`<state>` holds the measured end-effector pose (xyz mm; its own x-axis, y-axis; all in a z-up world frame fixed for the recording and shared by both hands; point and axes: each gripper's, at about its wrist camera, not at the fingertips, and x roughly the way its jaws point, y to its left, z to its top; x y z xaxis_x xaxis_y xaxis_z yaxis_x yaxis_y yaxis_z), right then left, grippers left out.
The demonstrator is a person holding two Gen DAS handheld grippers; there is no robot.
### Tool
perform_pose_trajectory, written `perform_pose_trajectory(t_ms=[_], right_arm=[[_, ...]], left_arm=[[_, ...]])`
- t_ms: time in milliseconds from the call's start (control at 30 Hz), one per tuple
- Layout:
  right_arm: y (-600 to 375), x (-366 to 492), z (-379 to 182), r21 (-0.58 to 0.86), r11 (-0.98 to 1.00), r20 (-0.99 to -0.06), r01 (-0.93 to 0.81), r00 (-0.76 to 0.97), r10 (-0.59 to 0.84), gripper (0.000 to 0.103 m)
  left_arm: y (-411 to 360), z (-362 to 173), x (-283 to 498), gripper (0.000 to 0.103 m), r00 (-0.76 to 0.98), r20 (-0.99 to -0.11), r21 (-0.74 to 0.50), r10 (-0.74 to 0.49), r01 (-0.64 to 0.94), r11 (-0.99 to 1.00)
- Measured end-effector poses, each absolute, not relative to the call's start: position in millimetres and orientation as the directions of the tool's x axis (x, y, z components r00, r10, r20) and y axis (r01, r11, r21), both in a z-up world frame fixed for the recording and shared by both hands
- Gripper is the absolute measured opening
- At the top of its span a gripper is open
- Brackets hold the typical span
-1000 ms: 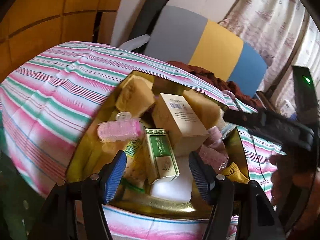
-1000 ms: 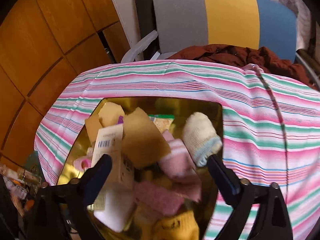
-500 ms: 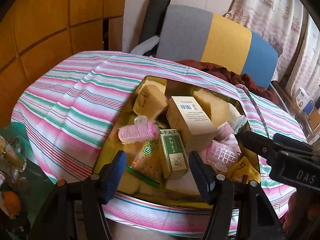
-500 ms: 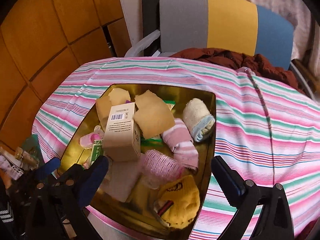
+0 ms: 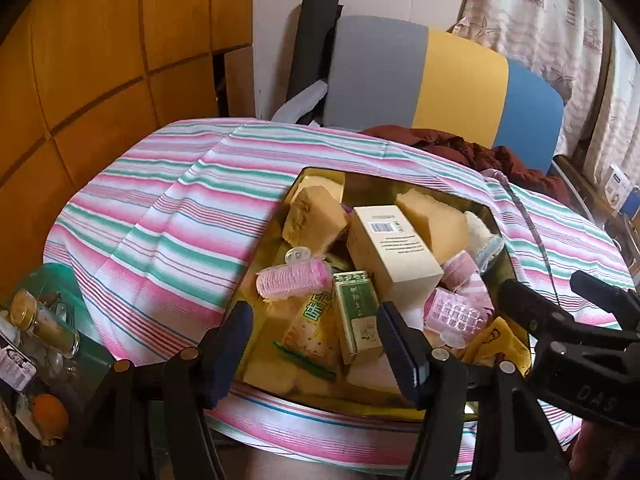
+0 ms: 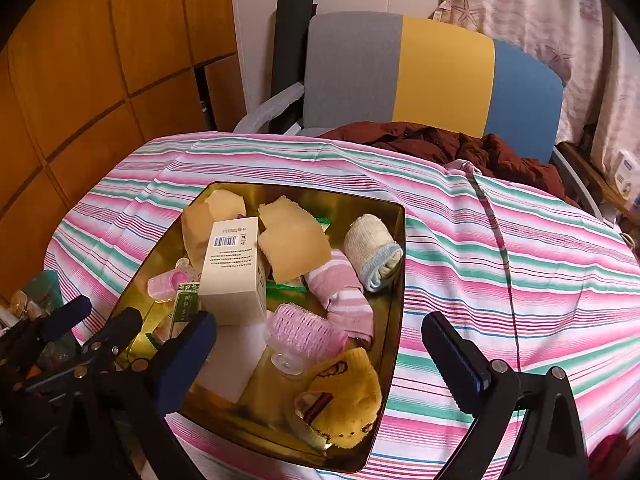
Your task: Organize objects
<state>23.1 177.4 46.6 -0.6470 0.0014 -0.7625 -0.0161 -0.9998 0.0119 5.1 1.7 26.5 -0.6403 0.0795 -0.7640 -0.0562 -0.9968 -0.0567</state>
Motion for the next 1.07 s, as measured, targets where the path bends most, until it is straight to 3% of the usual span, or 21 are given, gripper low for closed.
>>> perform_pose_trajectory(t_ms=[200, 867, 1067], right_arm=[[177.6, 23.2, 44.0, 0.014, -1.000, -0.763, -0.027, -0.647, 0.007, 0.103], [187.8, 21.8, 41.2, 0.030, -0.998, -0.762, -0.061, -0.648, 0.017, 0.103], [190.7, 22.2, 39.0, 0.038, -0.997, -0.765, -0.068, -0.644, 0.015, 0.103]], left_arm=[[5.1, 25.2, 2.5, 0.065, -0.625, -0.781, 0.036, -0.015, -0.022, -0.999], [7.2, 16.4, 2.7, 0.063, -0.613, -0.788, -0.026, 0.056, -0.058, -0.998], [8.6, 20.3, 6.8, 0.063, -0.655, -0.756, 0.023, 0.002, -0.030, -0.999]])
